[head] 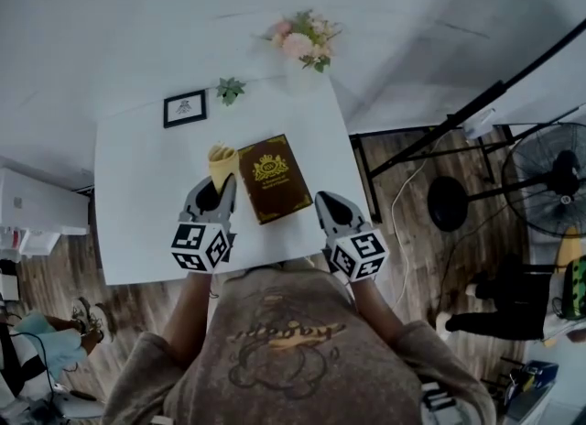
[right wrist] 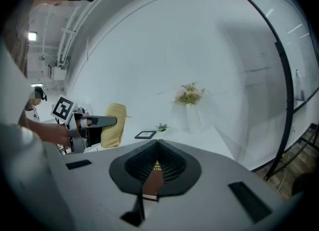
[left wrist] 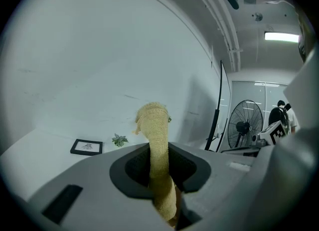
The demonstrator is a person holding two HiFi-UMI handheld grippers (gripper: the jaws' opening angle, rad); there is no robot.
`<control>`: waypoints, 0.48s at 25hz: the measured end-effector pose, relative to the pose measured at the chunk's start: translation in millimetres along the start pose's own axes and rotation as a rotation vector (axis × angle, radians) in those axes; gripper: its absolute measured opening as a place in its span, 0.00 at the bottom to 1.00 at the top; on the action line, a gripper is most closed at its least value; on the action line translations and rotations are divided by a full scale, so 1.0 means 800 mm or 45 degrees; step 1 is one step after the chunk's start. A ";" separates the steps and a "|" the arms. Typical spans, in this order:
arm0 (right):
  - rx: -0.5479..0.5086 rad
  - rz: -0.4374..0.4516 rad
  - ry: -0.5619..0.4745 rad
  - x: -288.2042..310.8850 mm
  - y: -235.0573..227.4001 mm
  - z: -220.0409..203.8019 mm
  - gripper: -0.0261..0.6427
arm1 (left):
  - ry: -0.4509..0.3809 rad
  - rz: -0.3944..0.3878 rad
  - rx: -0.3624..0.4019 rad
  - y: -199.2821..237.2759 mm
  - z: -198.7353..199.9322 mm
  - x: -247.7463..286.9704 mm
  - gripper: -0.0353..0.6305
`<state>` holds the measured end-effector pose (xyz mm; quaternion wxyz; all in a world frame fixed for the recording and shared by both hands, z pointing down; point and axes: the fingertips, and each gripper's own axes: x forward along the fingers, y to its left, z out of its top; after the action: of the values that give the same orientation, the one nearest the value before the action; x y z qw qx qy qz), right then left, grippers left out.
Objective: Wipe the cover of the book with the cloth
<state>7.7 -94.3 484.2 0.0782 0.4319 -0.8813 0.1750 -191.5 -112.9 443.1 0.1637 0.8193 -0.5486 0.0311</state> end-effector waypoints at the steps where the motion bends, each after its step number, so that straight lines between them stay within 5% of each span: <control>1: -0.002 0.004 0.002 0.002 -0.002 0.002 0.05 | 0.001 0.006 0.004 0.000 0.000 0.003 0.15; 12: -0.004 0.099 0.005 0.030 -0.021 0.015 0.04 | 0.040 0.098 -0.001 0.014 -0.018 0.030 0.15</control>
<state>6.4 -125.7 484.0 0.0737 0.3970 -0.8975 0.1773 -190.2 -133.6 464.9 0.1714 0.7969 -0.5771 0.0500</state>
